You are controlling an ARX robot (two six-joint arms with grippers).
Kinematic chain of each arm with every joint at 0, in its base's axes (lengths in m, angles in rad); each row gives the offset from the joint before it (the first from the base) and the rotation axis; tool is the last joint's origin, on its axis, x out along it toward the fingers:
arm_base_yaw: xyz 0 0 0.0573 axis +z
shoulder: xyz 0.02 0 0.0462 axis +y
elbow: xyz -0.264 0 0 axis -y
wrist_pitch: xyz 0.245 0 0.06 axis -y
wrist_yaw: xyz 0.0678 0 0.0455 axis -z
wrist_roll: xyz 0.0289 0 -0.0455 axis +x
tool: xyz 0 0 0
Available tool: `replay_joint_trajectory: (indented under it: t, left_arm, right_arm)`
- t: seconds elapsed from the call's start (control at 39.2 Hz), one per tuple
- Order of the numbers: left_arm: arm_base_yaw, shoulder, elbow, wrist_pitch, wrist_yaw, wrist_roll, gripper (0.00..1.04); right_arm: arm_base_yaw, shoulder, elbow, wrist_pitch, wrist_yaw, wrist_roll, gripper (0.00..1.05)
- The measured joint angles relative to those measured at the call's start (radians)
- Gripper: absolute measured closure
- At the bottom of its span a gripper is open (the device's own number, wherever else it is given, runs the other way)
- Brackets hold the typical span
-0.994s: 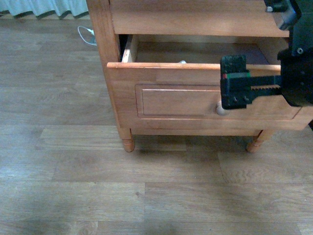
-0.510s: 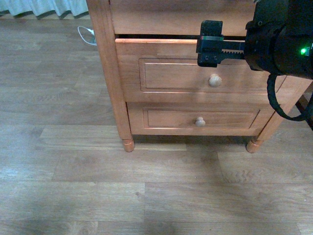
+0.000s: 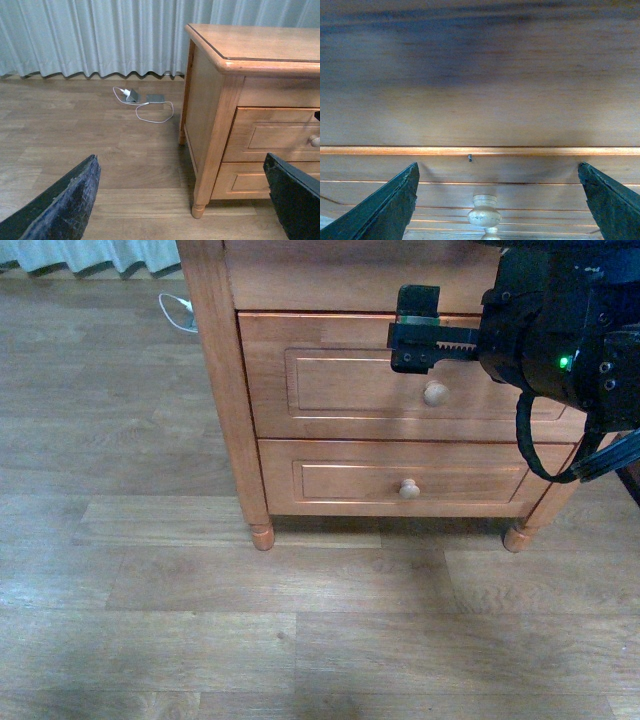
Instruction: Put charger into drawer
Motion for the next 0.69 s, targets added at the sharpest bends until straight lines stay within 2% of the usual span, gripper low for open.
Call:
replay_joint_trajectory:
  t: [0.41, 0.69]
  left_arm:
    - [0.0, 0.0, 0.0, 0.0, 0.0, 0.0, 0.06]
    - [0.0, 0.0, 0.0, 0.0, 0.0, 0.0, 0.06]
  right_arm:
    - [-0.007, 0.007, -0.005, 0.023, -0.043, -0.069, 0.09]
    - [-0.013, -0.227, -0.158, -0.147, -0.134, -0.126, 0.09]
